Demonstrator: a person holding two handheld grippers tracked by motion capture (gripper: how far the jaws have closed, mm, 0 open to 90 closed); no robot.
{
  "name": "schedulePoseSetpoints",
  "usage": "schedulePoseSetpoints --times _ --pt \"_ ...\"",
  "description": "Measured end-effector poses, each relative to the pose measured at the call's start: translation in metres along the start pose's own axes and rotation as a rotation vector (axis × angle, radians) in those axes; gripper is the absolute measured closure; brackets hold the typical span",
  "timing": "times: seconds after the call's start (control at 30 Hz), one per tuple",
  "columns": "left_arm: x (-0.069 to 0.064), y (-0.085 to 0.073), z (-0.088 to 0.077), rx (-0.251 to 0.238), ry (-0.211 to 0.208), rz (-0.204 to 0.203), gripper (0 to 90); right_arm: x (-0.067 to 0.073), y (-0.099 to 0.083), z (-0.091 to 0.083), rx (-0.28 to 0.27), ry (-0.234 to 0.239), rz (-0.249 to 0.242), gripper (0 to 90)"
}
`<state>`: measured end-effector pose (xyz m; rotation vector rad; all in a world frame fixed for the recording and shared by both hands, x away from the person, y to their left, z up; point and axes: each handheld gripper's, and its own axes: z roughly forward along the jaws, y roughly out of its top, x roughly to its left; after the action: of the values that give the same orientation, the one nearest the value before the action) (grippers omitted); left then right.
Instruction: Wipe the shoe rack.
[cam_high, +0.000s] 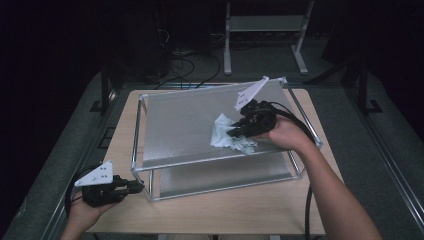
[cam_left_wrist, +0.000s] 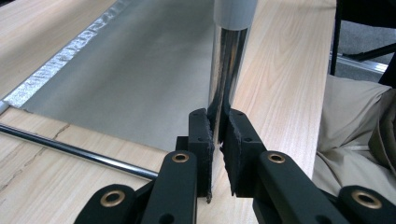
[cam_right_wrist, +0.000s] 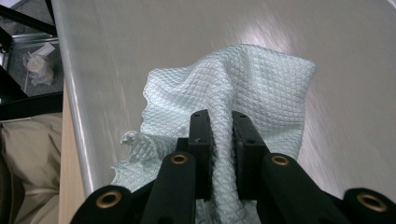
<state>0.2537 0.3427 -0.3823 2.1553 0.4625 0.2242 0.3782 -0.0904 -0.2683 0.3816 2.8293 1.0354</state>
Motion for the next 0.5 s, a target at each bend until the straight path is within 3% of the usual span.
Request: schedulePoseSetpoints --times 0.07,0.17,0.5 --pt "0.0 0.0 0.0 -0.003 0.0 -0.003 81.5 -0.003 -0.015 -0.012 0.002 -0.011 0.027 80.1" --pt "0.0 0.001 0.0 0.005 0.002 0.003 81.4 -0.005 -0.021 -0.015 -0.001 -0.018 0.039 80.2" --pt "0.006 -0.005 -0.012 0.019 0.03 -0.014 80.8 -0.009 0.003 0.009 0.009 -0.031 0.015 80.4"
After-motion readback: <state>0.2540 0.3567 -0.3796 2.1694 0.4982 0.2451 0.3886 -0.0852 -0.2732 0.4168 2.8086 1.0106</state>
